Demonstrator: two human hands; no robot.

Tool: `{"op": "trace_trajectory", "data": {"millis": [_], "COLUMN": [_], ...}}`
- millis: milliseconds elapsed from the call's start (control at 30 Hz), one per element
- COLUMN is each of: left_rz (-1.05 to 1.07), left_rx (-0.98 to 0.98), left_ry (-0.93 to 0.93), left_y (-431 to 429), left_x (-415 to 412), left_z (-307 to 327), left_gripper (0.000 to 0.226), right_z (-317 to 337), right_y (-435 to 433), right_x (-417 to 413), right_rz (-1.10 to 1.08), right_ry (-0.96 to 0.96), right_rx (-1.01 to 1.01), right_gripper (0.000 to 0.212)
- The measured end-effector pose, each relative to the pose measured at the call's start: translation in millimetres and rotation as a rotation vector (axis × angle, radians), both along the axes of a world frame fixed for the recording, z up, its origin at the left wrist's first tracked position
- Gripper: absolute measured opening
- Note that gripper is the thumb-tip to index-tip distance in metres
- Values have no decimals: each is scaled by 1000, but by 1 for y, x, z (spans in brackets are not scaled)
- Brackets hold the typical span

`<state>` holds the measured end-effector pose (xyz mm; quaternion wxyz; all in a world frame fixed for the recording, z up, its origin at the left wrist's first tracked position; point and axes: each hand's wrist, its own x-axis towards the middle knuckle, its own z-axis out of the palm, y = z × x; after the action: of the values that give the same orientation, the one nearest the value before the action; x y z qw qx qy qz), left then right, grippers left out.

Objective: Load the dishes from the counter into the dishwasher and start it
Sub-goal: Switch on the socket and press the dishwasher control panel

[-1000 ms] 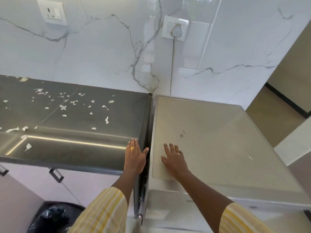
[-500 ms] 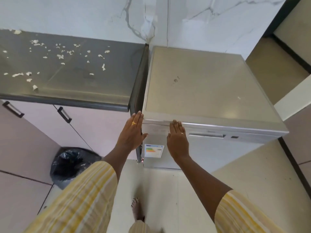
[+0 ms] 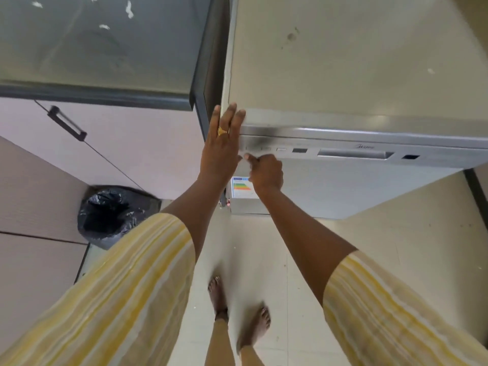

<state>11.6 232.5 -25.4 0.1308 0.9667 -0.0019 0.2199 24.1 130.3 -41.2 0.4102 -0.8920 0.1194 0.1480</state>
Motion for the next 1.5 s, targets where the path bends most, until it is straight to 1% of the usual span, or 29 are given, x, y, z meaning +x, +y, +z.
{"op": "trace_trajectory", "data": {"millis": [100,233,367,467,500,600,700,767,833,867,900,967,1000,1033,1067,1100,1167,1233,1367,1500], "left_rz": [-13,-10,-26,-35,-37,-25,8,53,71,73,75,84,93,101,106,106,96,102,125,137], "left_rx": [5,-18,-17,-18,-24,-41,-138,-175,-175,-167,-159,-162,-173,-183,-191,-195,-192,-181,-162,-138], "left_ry": [-86,-129,-184,-197,-199,-203,-184,-171,-166,-162,-155,-136,-135,-138,-143,-149,-158,-162,-170,-168], "left_y": [-3,-6,-3,-2,-1,-3,-10,-15,-17,-18,-18,-18,-19,-21,-21,-22,-24,-23,-23,-21], "left_x": [1,5,10,13,13,11,11,11,12,12,12,12,13,13,13,13,13,14,15,15], "left_z": [1,0,-4,-9,-10,-10,-9,-10,-9,-9,-9,-11,-12,-13,-13,-13,-14,-14,-16,-17], "left_gripper": [81,82,79,77,77,79,77,79,81,82,83,82,79,77,77,81,85,86,78,77], "right_z": [-8,-14,-13,-13,-13,-11,-6,0,7,12,17,28,31,32,31,29,20,13,7,5], "right_y": [13,21,25,27,26,20,8,-1,-12,-20,-31,-57,-70,-85,-97,-108,-123,-129,-128,-124], "right_x": [7,9,13,14,14,14,11,6,2,2,3,8,14,23,32,41,54,60,65,65], "right_rz": [-114,-215,-307,-385,-399,-338,-294,-203,-127,-110,-107,-126,-123,-96,-55,-14,54,92,48,33], "right_ry": [5,29,20,16,17,29,-6,-86,-215,-351,-559,-1035,-1220,-1339,-1392,-1384,-1306,-1323,-1403,-1423], "right_rx": [60,183,184,273,303,351,411,321,231,177,104,-75,-124,-145,-176,-232,-399,-528,-558,-557], "right_gripper": [45,42,35,27,28,38,37,36,35,35,34,28,21,14,12,18,31,35,32,30]}}
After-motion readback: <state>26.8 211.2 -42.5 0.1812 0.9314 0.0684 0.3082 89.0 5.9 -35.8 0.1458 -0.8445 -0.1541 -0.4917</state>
